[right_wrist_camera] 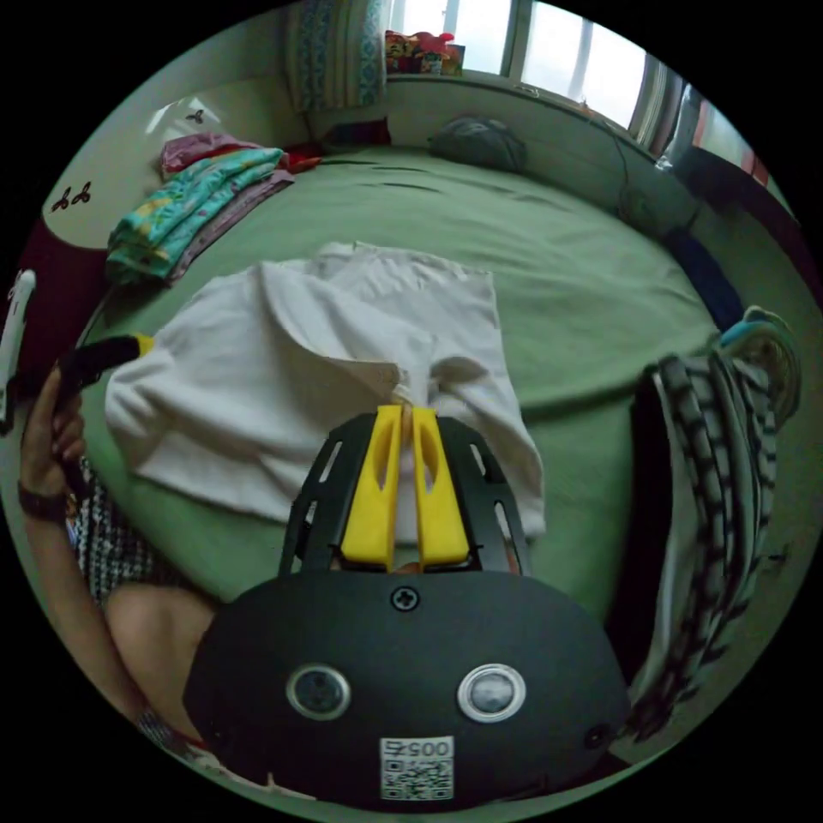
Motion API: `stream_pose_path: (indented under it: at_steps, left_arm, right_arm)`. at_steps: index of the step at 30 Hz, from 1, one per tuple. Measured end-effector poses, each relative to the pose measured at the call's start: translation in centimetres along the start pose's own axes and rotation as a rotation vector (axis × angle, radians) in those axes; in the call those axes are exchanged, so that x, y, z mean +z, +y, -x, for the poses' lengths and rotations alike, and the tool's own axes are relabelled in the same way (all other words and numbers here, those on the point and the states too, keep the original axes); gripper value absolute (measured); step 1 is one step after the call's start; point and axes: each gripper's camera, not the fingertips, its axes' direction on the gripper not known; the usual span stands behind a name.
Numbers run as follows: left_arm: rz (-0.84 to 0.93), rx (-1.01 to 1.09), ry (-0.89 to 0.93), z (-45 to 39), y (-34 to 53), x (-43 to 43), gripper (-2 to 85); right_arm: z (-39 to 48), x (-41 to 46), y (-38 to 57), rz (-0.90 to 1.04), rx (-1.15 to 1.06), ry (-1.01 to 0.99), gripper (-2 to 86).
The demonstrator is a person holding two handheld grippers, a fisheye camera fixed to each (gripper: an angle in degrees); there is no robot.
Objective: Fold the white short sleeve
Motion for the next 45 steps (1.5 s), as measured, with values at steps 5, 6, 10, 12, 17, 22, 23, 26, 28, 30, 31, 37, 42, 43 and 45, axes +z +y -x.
stream_pose_path:
  at_steps: [5,6,10,12,17,22,23,26,28,30,31,37,42,43,45]
  left_arm:
    - [-0.072,-0.011,-0.061,-1.3,3.6,-2.7,-0.7]
    - [-0.07,-0.006,-0.094,-1.7,4.7,-3.2,-0.7]
    - [-0.041,0.004,-0.167,-2.1,10.0,-3.9,-0.6]
    - [-0.011,0.01,-0.151,-2.1,12.0,-3.8,-0.5]
    - [0.022,0.042,-0.158,-3.2,15.2,-4.1,-0.1]
    - [0.033,0.109,-0.12,-6.3,15.8,-4.2,-0.1]
    - [0.036,0.116,-0.118,-6.7,15.8,-4.2,-0.1]
    - [0.04,0.158,-0.103,-8.7,15.6,-4.3,0.0]
    - [0.028,0.191,-0.107,-10.1,15.4,-4.4,0.2]
    - [0.03,0.212,-0.111,-10.8,15.3,-4.3,0.6]
    - [0.025,0.224,-0.114,-11.1,15.1,-4.1,1.0]
    - [0.018,0.235,-0.127,-10.7,12.6,-2.1,5.9]
    - [0.009,0.23,-0.128,-9.8,8.5,-0.4,9.4]
    - [0.009,0.218,-0.14,-9.6,7.4,0.2,11.0]
    - [0.016,0.219,-0.148,-9.4,5.7,1.2,13.8]
  right_arm:
    - [-3.9,-3.0,8.9,0.04,0.05,-0.028,-1.2]
    - [-4.2,-3.3,9.6,0.041,0.052,-0.021,-1.2]
    - [-6.5,-5.0,13.8,0.047,0.078,0.025,-1.2]
    - [-7.5,-5.3,15.1,0.056,0.1,0.046,-1.2]
    - [-10.0,-4.2,17.6,0.146,0.161,0.064,-1.2]
    - [-10.6,-2.8,17.9,0.187,0.187,0.064,-1.1]
    - [-10.5,-2.6,17.9,0.195,0.184,0.075,-1.1]
    - [-10.0,-2.3,18.0,0.204,0.144,0.121,-1.1]
    - [-9.7,-2.3,18.3,0.202,0.102,0.156,-1.2]
    - [-9.7,-2.4,18.8,0.194,0.081,0.165,-1.2]
    - [-10.0,-2.5,19.1,0.192,0.084,0.153,-1.2]
    - [-11.6,-2.9,20.8,0.174,0.104,0.09,-1.1]
    - [-12.8,-2.9,21.3,0.185,0.156,0.052,-1.1]
    - [-12.9,-2.9,21.4,0.189,0.155,0.054,-1.2]
    - [-12.9,-3.0,21.5,0.193,0.153,0.062,-1.3]
